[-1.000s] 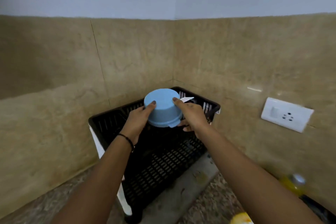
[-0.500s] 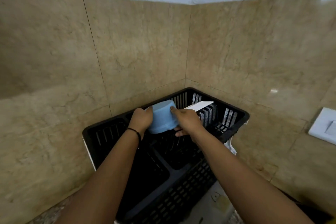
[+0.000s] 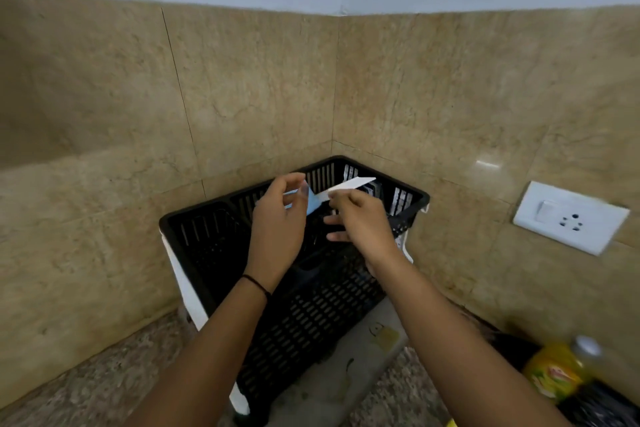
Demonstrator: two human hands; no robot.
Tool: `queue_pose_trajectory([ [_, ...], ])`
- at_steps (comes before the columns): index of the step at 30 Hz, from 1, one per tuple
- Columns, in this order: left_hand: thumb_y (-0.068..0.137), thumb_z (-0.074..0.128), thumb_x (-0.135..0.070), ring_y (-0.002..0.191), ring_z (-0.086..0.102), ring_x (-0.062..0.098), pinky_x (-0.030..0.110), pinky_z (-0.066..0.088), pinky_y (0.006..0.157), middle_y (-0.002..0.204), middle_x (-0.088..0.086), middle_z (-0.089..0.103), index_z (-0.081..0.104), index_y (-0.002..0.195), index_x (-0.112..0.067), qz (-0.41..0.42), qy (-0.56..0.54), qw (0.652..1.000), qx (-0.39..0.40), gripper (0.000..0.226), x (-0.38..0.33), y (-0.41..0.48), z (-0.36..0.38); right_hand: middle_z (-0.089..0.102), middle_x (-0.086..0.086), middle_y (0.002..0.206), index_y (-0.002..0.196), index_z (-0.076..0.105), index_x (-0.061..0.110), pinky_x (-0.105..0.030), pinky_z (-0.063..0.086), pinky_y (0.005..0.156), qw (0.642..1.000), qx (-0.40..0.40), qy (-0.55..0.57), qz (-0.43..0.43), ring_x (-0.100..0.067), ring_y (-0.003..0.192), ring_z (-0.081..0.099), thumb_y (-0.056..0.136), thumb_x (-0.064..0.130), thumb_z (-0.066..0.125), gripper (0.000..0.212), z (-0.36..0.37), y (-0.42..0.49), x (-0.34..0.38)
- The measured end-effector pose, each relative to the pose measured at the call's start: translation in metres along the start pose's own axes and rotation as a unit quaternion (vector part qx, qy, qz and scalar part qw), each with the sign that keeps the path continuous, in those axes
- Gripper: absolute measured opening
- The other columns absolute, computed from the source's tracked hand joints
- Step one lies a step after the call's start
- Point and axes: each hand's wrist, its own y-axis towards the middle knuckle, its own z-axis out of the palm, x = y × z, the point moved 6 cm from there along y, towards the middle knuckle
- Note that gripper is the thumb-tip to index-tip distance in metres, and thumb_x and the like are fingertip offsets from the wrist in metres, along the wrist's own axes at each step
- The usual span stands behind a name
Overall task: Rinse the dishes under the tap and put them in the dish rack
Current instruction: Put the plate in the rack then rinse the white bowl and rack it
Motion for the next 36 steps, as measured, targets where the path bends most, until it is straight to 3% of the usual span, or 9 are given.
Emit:
queue_pose_trajectory([
  [4,0.099,0.050,-0.027,0.093,0.066,0.010,0.034,0.056,0.082,0.105,-0.006,0.067,0.060,0.113,-0.022,0.058,-0.078,0.995,-0.011,0.018,-0.040,-0.082,-0.009,0.068,-0.003,0.090,0.093,0.067,0.018,-0.027,0.055,0.052,0.994,-0.036,0.069,-0.076,-0.012,0.066,0.064,0.095,0.019,0.054,0.013,-0.040,-0.092,0.003],
  [9,0.100,0.048,-0.027,0.088,0.067,0.008,0.024,0.055,0.081,0.098,-0.008,0.069,0.059,0.114,-0.022,0.015,-0.141,0.988,0.058,0.019,-0.021,-0.216,-0.005,0.067,0.003,0.072,0.090,0.069,0.020,-0.028,0.051,0.056,0.993,-0.076,0.002,-0.088,-0.014,0.064,0.062,0.092,0.021,0.057,0.012,-0.081,-0.225,-0.075],
  [12,0.098,0.049,-0.024,0.091,0.067,0.006,0.026,0.055,0.082,0.099,-0.009,0.070,0.059,0.111,-0.031,-0.065,-0.112,0.986,0.108,0.018,0.020,-0.287,0.011,0.065,0.011,0.090,0.095,0.066,0.025,-0.018,0.047,0.067,0.982,-0.122,-0.128,-0.059,-0.004,0.080,0.060,0.093,0.017,0.058,0.011,-0.102,-0.287,-0.148],
  [17,0.097,0.053,-0.023,0.124,0.051,0.023,0.032,0.042,0.101,0.139,0.011,0.051,0.043,0.140,-0.010,-0.244,0.087,0.944,0.206,0.046,0.102,-0.358,0.031,0.049,-0.006,0.122,0.122,0.054,0.015,-0.043,0.040,0.098,0.936,-0.176,-0.299,0.063,-0.021,0.116,0.042,0.086,0.028,0.052,0.039,-0.124,-0.349,-0.242],
  [21,0.098,0.049,-0.031,0.107,0.061,0.026,0.020,0.043,0.075,0.114,0.007,0.065,0.058,0.124,-0.007,-0.322,0.114,0.903,0.262,0.036,0.126,-0.390,0.033,0.037,-0.009,0.141,0.136,0.043,0.015,-0.039,0.025,0.105,0.900,-0.209,-0.361,0.127,-0.028,0.130,0.029,0.090,0.023,0.057,0.049,-0.135,-0.368,-0.255],
  [23,0.099,0.049,-0.026,0.082,0.063,0.022,0.009,0.039,0.058,0.085,-0.001,0.064,0.066,0.102,-0.013,-0.299,0.097,0.912,0.264,0.022,0.122,-0.394,0.033,0.044,-0.008,0.136,0.133,0.046,0.014,-0.036,0.029,0.102,0.907,-0.193,-0.346,0.144,-0.029,0.127,0.036,0.090,0.017,0.056,0.044,-0.142,-0.371,-0.260],
  [25,0.098,0.051,-0.018,0.070,0.059,0.009,0.004,0.038,0.053,0.085,0.003,0.065,0.069,0.103,-0.009,-0.263,0.103,0.925,0.254,0.020,0.111,-0.396,0.031,0.054,-0.008,0.126,0.127,0.052,0.013,-0.033,0.038,0.096,0.927,-0.167,-0.300,0.152,-0.027,0.120,0.047,0.091,0.009,0.052,0.037,-0.150,-0.374,-0.267],
  [31,0.094,0.058,-0.014,0.078,0.062,0.000,0.013,0.049,0.067,0.093,-0.005,0.069,0.071,0.102,-0.015,-0.203,0.074,0.948,0.234,0.015,0.034,-0.414,0.044,0.054,-0.005,0.132,0.133,0.050,0.015,-0.032,0.040,0.100,0.945,-0.162,-0.258,0.123,-0.020,0.121,0.049,0.096,0.008,0.045,0.038,-0.202,-0.417,-0.252],
  [36,0.094,0.058,-0.021,0.080,0.069,0.015,0.033,0.056,0.066,0.094,0.001,0.073,0.068,0.103,-0.020,-0.338,-0.035,0.865,0.369,0.013,-0.039,-0.472,0.123,0.058,0.003,0.125,0.125,0.058,0.019,-0.026,0.037,0.100,0.933,-0.253,-0.242,0.080,-0.011,0.115,0.050,0.097,0.011,0.048,0.030,-0.315,-0.491,-0.219],
])
